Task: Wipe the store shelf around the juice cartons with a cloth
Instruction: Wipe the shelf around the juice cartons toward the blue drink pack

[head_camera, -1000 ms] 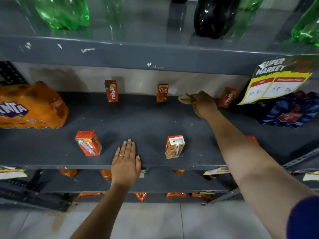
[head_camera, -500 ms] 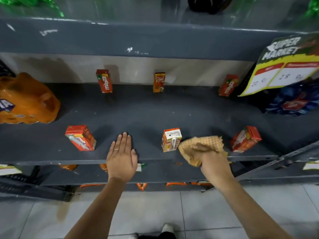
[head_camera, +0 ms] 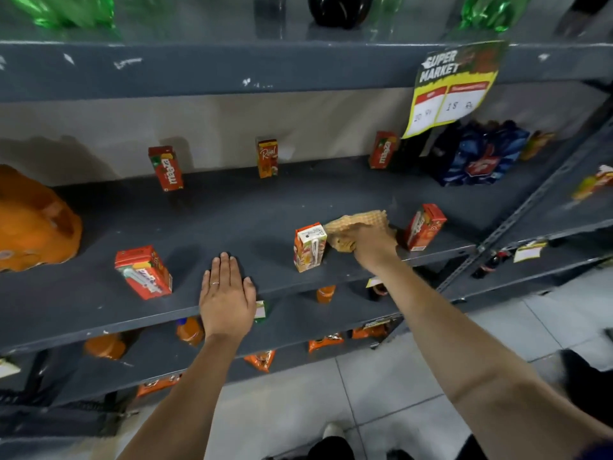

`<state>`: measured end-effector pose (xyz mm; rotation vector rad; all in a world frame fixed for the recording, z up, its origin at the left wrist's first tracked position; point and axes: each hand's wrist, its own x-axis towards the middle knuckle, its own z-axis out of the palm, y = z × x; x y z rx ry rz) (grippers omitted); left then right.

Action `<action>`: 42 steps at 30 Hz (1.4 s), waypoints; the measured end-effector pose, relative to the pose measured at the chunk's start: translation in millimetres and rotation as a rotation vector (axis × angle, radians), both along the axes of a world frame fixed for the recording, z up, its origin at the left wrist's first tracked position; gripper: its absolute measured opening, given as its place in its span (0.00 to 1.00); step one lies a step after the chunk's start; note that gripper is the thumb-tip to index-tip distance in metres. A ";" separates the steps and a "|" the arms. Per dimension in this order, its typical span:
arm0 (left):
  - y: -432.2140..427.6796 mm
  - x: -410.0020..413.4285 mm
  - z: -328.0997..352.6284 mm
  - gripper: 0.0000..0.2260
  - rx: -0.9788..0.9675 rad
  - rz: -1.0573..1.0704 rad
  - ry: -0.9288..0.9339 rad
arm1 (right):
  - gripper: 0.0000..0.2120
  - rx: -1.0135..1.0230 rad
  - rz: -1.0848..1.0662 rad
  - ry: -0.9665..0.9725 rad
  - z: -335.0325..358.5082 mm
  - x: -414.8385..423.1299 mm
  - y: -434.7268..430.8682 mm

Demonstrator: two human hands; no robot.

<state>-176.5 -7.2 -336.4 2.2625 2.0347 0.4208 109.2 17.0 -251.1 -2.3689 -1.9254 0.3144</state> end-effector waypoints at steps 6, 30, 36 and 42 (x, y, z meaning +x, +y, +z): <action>-5.3 2.8 1.4 0.22 0.081 -0.039 -0.127 | 0.27 0.060 0.040 0.108 -20.5 3.6 -56.8; 27.0 257.7 19.1 0.28 -0.023 -0.086 -0.173 | 0.23 -0.153 0.332 0.261 17.4 196.1 128.9; 27.1 259.4 17.7 0.27 0.043 -0.080 -0.059 | 0.22 -0.290 0.621 0.229 -5.7 208.9 114.6; 27.8 260.6 17.0 0.26 0.043 -0.074 0.008 | 0.22 -0.173 0.371 0.122 -7.6 241.3 84.2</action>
